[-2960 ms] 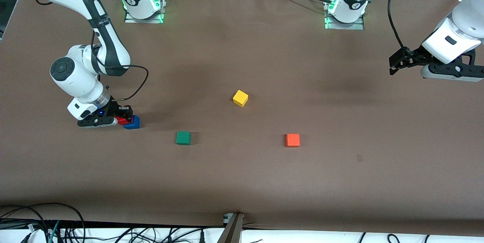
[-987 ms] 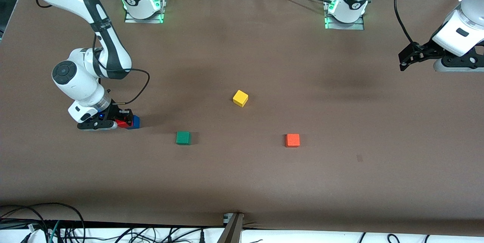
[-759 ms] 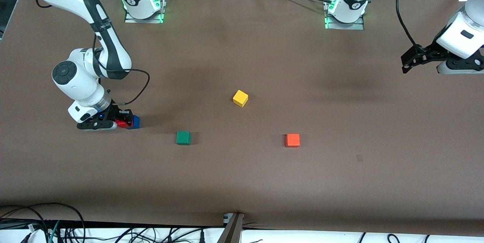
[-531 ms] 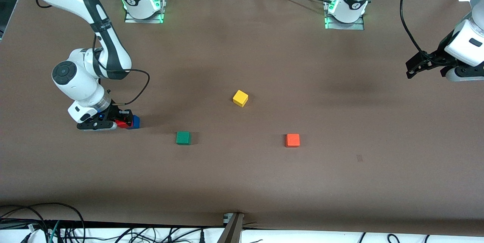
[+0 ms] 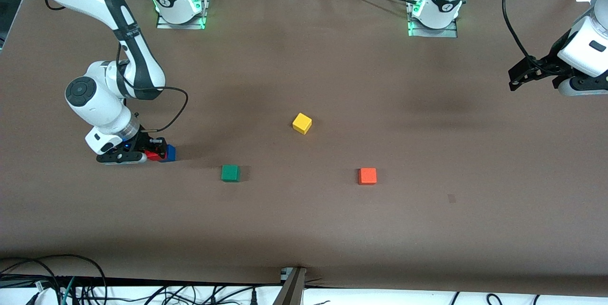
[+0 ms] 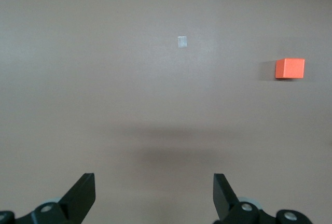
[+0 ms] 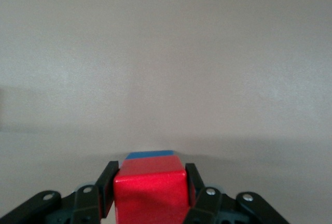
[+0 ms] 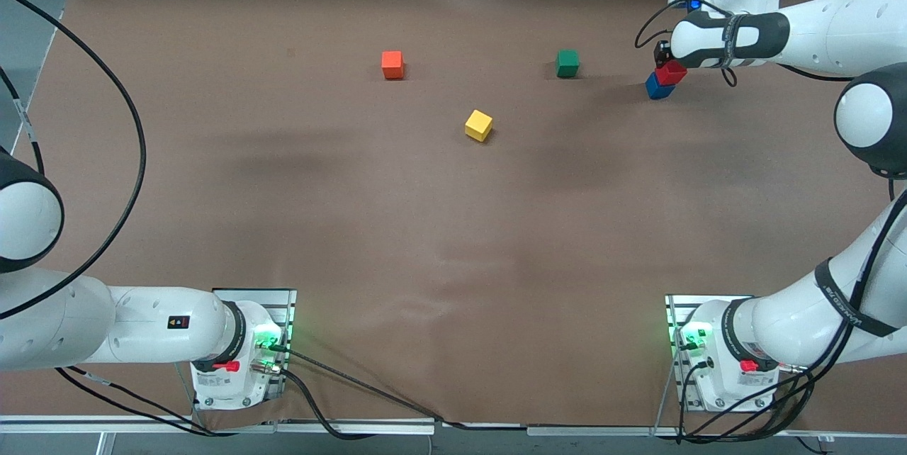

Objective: Pass red block to right arm, stack on blue

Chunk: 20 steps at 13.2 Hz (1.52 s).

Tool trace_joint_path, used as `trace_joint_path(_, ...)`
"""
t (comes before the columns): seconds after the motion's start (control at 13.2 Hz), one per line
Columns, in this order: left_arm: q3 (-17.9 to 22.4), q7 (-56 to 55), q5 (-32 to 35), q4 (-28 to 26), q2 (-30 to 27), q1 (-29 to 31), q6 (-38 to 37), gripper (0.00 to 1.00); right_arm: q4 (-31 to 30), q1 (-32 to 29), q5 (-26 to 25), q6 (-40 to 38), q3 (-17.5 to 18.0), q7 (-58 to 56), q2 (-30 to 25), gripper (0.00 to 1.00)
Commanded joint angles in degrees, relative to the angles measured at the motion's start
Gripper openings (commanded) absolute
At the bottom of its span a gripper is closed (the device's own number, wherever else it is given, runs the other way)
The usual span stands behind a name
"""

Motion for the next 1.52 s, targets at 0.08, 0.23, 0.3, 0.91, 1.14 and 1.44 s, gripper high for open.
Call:
trace_joint_path(0.08, -0.66, 0.07, -0.58, 1.89, 0.80, -0.13, -1.31, 1.00, 1.24, 0.73, -1.09, -0.10, -0.40, 1.48, 1.54, 1.00)
trace_joint_path(0.23, -1.19, -0.27, -0.32, 1.90, 0.80, -0.22, -1.22, 1.00, 1.33, 0.73, -1.09, -0.10, -0.40, 1.48, 1.54, 1.00)
trace_joint_path(0.3, -1.36, -0.28, -0.32, 1.90, 0.80, -0.22, -1.13, 1.00, 1.33, 0.73, -1.09, -0.10, -0.40, 1.48, 1.54, 1.00)
trace_joint_path(0.91, -1.36, -0.36, -0.58, 1.90, 0.72, -0.13, -1.04, 1.00, 3.71, 0.91, -1.27, -3.97, -0.40, 2.98, 1.45, 1.00)
trace_joint_path(1.14, -1.37, -0.28, -0.58, 1.90, 0.80, -0.13, -1.04, 1.00, 3.71, 0.91, -2.14, -3.97, -0.40, 2.98, 1.45, 1.00)
trace_joint_path(1.44, -1.37, -0.28, -0.58, 1.98, 0.71, -0.13, -1.04, 1.00, 3.71, 0.91, -3.02, -4.06, -0.40, 2.80, 1.37, 1.00)
